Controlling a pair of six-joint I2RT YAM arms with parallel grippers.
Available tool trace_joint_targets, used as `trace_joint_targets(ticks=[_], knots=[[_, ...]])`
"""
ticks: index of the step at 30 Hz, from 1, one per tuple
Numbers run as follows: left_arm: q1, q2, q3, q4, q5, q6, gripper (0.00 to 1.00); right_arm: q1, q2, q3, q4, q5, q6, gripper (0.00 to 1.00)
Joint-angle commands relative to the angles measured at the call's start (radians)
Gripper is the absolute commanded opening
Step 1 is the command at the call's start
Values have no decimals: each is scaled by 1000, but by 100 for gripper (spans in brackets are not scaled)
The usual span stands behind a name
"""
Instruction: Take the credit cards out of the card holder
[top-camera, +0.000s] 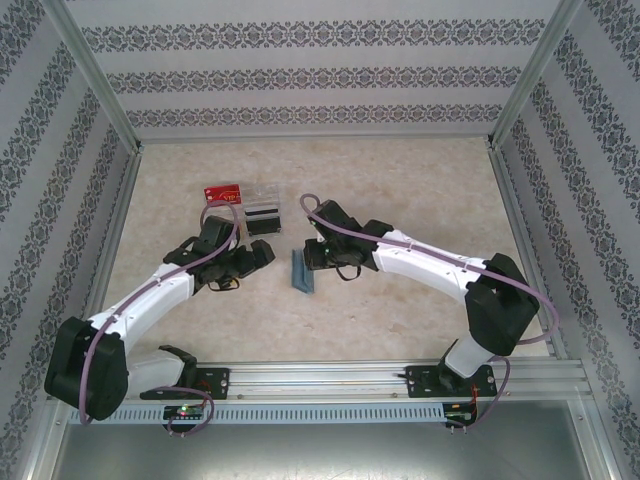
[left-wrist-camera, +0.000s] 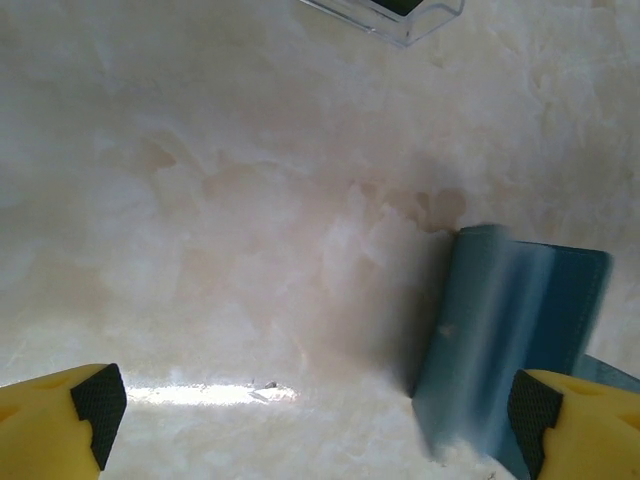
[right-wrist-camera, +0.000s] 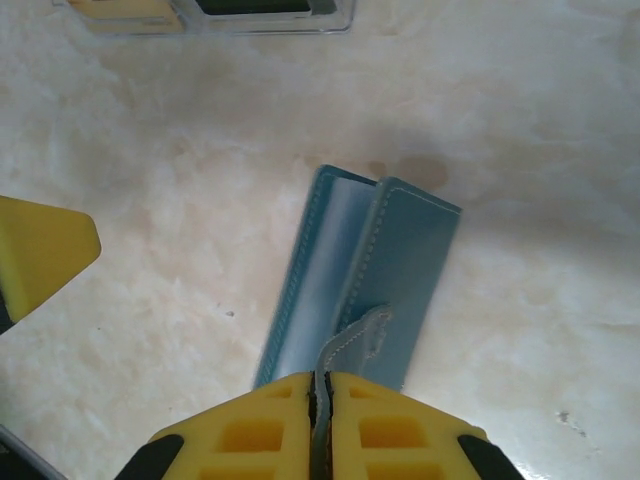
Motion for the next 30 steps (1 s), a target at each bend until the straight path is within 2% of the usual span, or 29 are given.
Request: trace_joint_targets(ticks=[1, 4, 8, 15, 19, 26, 30], knots=[[8, -40, -24, -12, 16, 7, 98, 6, 17, 13, 12, 15, 30, 10], [9, -57, -42, 25, 64, 4, 96, 3, 6, -5, 13, 36, 30, 10], [7, -47, -57, 112, 155, -3, 88, -16, -17, -39, -4, 71, 36, 10], [-21, 61, -24, 252, 269, -31, 67, -92, -69, -148, 6, 70, 35, 10], [-73, 167, 50, 262, 276, -10, 53, -135, -75, -183, 16, 49, 20, 10], [-169, 377, 204, 294, 275, 16, 35, -198, -64, -237, 50, 4, -16, 10], [-236, 500, 342, 185, 195, 71, 24, -222, -52, -253, 50, -12, -47, 10]])
